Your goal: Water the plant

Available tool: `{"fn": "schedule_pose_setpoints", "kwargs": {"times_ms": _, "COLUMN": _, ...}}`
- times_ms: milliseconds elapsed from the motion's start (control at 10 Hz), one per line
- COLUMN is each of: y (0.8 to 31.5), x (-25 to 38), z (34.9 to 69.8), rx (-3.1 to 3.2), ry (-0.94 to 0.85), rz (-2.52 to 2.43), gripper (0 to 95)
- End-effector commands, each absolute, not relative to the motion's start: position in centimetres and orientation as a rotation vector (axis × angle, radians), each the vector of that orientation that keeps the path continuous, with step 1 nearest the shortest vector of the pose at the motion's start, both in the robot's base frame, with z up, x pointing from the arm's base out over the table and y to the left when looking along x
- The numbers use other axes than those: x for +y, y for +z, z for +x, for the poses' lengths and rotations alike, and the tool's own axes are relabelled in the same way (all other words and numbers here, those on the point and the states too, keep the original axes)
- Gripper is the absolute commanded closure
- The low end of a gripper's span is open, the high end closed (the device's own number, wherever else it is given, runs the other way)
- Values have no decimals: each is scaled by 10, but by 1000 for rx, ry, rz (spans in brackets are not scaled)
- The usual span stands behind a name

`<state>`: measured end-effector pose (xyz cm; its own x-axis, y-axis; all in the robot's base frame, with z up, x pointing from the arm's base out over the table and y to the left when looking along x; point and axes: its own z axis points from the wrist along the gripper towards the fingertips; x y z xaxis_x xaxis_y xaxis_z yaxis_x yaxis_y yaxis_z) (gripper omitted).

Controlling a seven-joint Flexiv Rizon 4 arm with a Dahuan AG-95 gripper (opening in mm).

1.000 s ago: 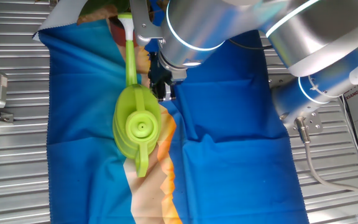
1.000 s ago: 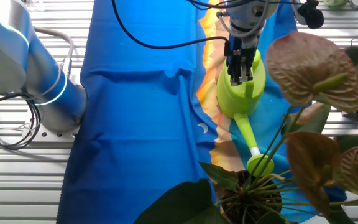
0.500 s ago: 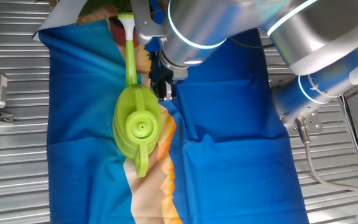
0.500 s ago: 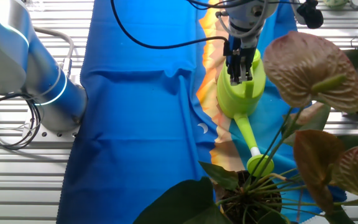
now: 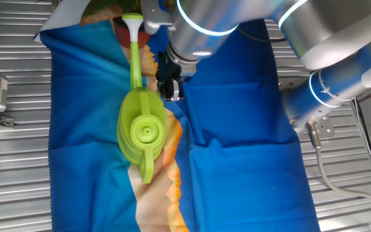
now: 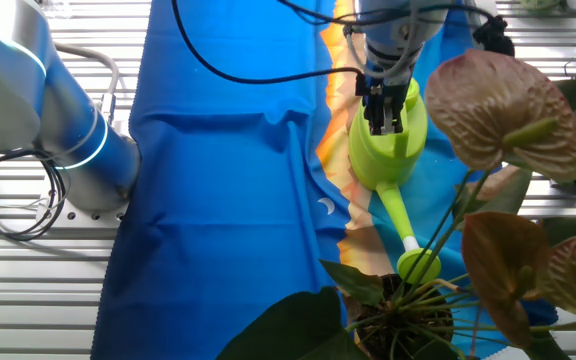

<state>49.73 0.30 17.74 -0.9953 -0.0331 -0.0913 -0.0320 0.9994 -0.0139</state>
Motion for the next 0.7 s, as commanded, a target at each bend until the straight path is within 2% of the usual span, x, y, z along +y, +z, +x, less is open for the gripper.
{"fn": "schedule_pose_setpoints", "kwargs": {"times_ms": 100, "y": 178, "x": 3, "z": 497, "rx": 3045, "ry": -18, "rz": -48, "gripper": 950}}
{"fn": "schedule_pose_setpoints", "kwargs": {"times_ms": 700, "y": 183, "x": 4, "z": 496, "rx": 3054, "ry": -30, "rz": -57, "gripper": 950}}
